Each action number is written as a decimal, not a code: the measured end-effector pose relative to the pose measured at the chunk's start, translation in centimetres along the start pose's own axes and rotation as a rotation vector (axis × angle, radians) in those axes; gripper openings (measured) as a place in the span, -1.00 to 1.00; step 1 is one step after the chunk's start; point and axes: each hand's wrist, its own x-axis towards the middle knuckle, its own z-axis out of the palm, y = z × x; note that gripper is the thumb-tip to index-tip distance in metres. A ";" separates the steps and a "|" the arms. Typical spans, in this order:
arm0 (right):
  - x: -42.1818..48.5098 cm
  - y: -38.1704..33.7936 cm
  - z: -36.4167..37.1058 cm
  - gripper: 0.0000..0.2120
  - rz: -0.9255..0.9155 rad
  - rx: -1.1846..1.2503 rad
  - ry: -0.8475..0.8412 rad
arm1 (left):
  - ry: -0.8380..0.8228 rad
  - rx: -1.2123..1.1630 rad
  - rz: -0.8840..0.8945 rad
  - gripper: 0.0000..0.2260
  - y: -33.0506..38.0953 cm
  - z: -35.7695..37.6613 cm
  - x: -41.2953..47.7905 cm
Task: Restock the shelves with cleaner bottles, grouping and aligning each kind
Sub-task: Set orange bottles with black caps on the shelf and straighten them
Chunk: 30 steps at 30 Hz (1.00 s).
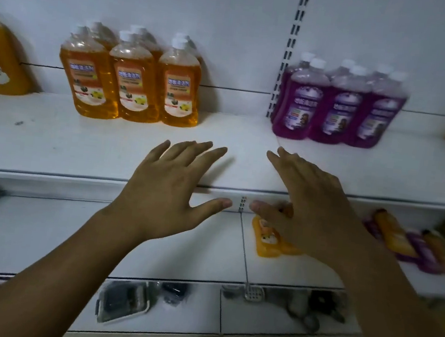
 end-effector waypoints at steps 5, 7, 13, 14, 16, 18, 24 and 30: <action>-6.3 0.0 -0.7 -0.10 0.111 0.025 -0.021 | 0.011 -0.063 0.070 -0.22 3.3 0.0 -2.5; -8.5 0.1 -0.8 -0.14 0.140 0.026 -0.002 | 0.028 -0.090 0.098 -0.24 4.7 0.1 -3.6; -13.1 3.2 0.8 -0.15 0.242 0.026 -0.017 | 0.014 -0.183 0.131 -0.30 8.3 1.8 -6.4; -13.5 3.9 1.2 -0.15 0.256 0.029 -0.032 | -0.002 -0.196 0.126 -0.31 8.9 2.4 -6.5; -13.7 5.3 2.0 -0.14 0.278 0.045 -0.048 | -0.038 -0.209 0.112 -0.31 9.7 3.7 -6.2; -13.8 6.9 2.5 -0.15 0.297 0.078 -0.063 | -0.083 -0.202 0.098 -0.31 10.8 5.4 -5.3; -12.8 14.4 4.4 -0.29 0.300 0.167 -0.096 | -0.168 -0.162 0.016 -0.31 14.7 11.5 -1.0; -11.5 23.3 7.9 -0.35 0.319 0.347 -0.090 | -0.276 -0.169 -0.190 -0.29 18.3 19.2 2.6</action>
